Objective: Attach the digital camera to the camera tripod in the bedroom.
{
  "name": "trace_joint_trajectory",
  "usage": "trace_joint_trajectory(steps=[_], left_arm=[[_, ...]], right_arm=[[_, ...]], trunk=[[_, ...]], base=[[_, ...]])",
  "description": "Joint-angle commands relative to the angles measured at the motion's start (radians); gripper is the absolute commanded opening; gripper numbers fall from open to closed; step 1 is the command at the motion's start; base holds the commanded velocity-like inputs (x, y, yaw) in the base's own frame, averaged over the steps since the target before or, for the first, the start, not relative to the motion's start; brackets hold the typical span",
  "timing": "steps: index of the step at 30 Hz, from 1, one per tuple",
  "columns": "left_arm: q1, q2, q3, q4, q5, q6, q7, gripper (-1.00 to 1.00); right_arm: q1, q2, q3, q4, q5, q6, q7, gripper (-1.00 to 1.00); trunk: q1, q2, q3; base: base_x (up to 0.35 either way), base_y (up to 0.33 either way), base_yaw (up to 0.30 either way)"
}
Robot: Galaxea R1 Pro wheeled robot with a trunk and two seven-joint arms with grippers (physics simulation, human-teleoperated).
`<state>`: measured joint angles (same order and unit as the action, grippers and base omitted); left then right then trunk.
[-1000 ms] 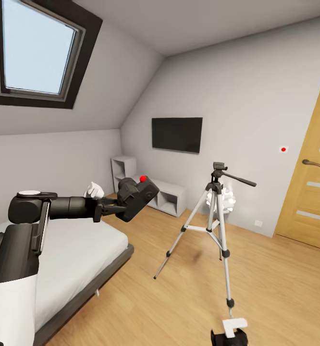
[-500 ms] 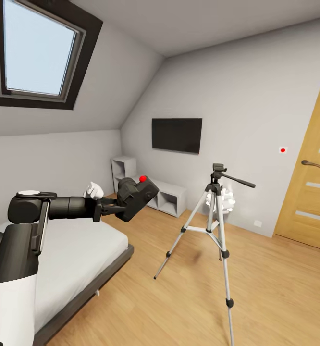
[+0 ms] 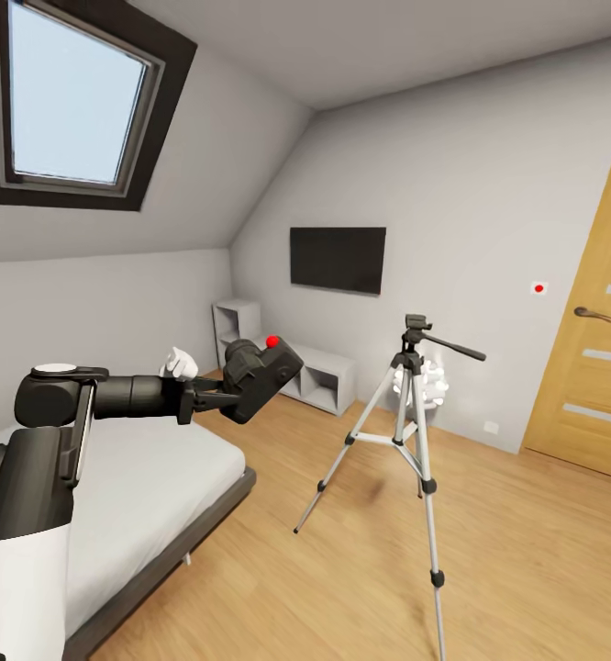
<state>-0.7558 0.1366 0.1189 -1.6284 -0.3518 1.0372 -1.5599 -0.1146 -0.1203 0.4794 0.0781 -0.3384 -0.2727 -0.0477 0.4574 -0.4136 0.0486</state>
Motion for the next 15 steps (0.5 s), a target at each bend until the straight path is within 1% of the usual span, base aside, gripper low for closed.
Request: trace_joint_trajectory(steps=[1,2,4,5,6,7,8,9,11,15], left_arm=[[0.0,0.0,0.0,-0.001,-0.01,0.01,-0.011,-1.0],[0.0,0.0,0.0,-0.001,-0.01,0.01,-0.011,-1.0],[0.0,-0.001,-0.001,-0.001,-0.011,0.01,-0.011,-1.0],[0.0,-0.001,-0.005,-0.001,-0.011,0.01,-0.011,-1.0],[0.0,-0.001,-0.008,-0.001,-0.011,0.01,-0.011,-1.0],[0.0,0.0,-0.012,-0.001,-0.011,0.01,-0.011,-1.0],[0.0,0.0,-0.018,-0.001,-0.012,0.01,-0.011,-1.0],[0.0,0.0,-0.019,-0.001,-0.012,0.01,-0.011,-1.0],[0.0,0.001,-0.019,-0.001,-0.011,0.01,-0.011,-1.0],[0.0,0.002,-0.019,-0.001,-0.011,0.01,-0.011,-1.0]], right_arm=[[0.014,0.001,0.008,0.003,-0.009,-0.005,0.021,1.0],[0.02,0.001,0.007,0.003,-0.011,-0.004,0.029,1.0],[0.035,0.001,0.0,0.003,-0.029,-0.004,0.042,1.0],[0.042,0.002,-0.01,0.003,-0.052,-0.003,0.046,1.0],[0.045,0.003,-0.015,0.003,-0.066,-0.003,0.047,1.0],[0.049,0.005,-0.026,0.003,-0.1,-0.002,0.048,1.0],[0.054,0.011,-0.04,0.003,-0.172,-0.002,0.046,1.0],[0.055,0.011,-0.044,0.002,-0.187,-0.002,0.045,1.0],[0.056,0.013,-0.048,0.002,-0.204,-0.003,0.037,1.0],[0.056,0.015,-0.052,0.001,-0.214,-0.006,0.008,1.0]], trunk=[[-0.004,0.007,0.003],[-0.007,0.014,0.006],[-0.007,0.014,0.006],[-0.007,0.014,0.006],[-0.007,0.014,0.006],[-0.007,0.014,0.006],[-0.007,0.014,0.006],[-0.007,0.014,0.006],[-0.007,0.014,0.006],[-0.007,0.014,0.006]], base=[[0.0,0.0,0.0],[0.0,0.0,0.0],[0.0,0.0,0.0],[0.0,0.0,0.0],[0.0,0.0,0.0],[0.0,0.0,0.0],[0.0,0.0,0.0],[0.0,0.0,0.0],[0.0,0.0,0.0],[0.0,0.0,0.0]])
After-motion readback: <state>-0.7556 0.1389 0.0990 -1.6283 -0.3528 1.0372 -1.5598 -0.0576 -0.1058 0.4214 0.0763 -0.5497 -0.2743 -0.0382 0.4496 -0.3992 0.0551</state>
